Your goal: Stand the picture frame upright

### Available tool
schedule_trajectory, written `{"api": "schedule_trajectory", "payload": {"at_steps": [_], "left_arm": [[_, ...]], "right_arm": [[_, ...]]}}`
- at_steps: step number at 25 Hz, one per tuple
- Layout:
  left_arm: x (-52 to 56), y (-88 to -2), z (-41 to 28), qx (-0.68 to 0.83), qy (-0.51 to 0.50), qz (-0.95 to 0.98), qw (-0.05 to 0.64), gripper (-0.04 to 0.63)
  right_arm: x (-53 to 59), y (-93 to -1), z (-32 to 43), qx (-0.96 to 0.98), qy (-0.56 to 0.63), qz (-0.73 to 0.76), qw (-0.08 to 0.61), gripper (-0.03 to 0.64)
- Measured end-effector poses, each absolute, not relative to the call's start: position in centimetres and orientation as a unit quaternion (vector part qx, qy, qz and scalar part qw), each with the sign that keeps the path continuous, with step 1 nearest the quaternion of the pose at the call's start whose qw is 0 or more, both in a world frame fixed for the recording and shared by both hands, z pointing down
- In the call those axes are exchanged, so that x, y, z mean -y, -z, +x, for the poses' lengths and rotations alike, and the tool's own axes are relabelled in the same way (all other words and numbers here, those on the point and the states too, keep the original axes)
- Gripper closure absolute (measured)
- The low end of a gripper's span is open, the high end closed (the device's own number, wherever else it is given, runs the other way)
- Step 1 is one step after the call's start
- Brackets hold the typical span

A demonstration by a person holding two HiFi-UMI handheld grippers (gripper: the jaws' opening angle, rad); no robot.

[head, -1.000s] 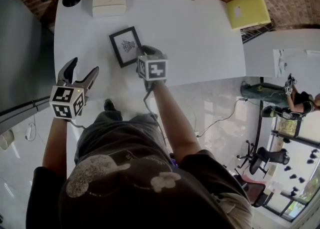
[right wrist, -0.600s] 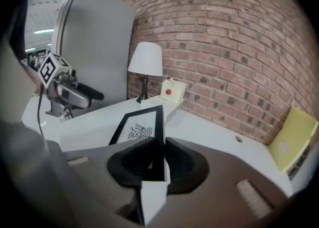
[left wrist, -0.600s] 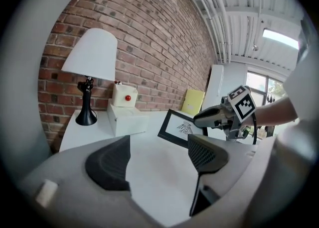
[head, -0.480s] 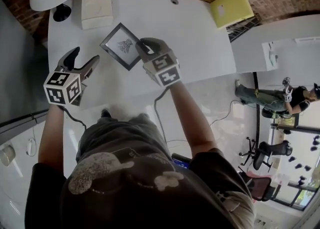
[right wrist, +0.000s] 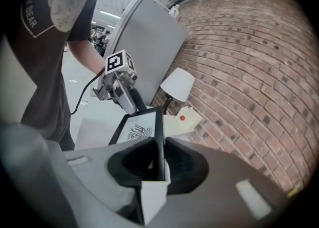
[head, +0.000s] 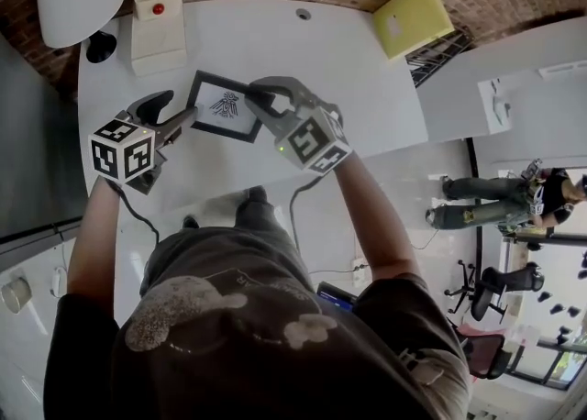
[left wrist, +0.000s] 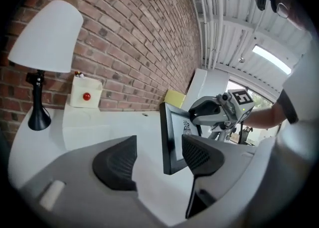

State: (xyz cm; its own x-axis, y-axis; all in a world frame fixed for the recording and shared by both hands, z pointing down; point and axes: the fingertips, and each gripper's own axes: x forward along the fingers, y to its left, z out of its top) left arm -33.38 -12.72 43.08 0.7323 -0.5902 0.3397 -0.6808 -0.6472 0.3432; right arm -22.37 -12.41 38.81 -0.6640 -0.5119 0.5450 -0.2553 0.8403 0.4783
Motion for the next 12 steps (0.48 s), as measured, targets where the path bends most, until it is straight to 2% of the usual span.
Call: {"api": "schedule_trajectory", "payload": {"at_steps": [3,5,7,12], "left_arm": [[12.4,-42.2,-30.0,0.317,-0.090,0.913,0.241,0.333],[12.7,-41.9,-28.1,0.306,-0.089,0.918,0.237,0.430],[13.6,-41.8,-26.5,0.315,-0.092,0.916,0.229,0.495],[17.3,-40.9,-22.5,0.351,-0.092,0.907,0.215,0.508]], "right_arm": [[12.5,-37.8,-20.7,0.899,0.216,0.181,0.336,0.540],[13.0,-37.7,-19.5,0.898,0.235,0.158,0.335,0.540],[14.3,-38.1,-18.0,0.898,0.244,0.144,0.337,0.540],[18.6,-38.3,-13.8,0.901,0.257,0.127,0.326,0.538]]}}
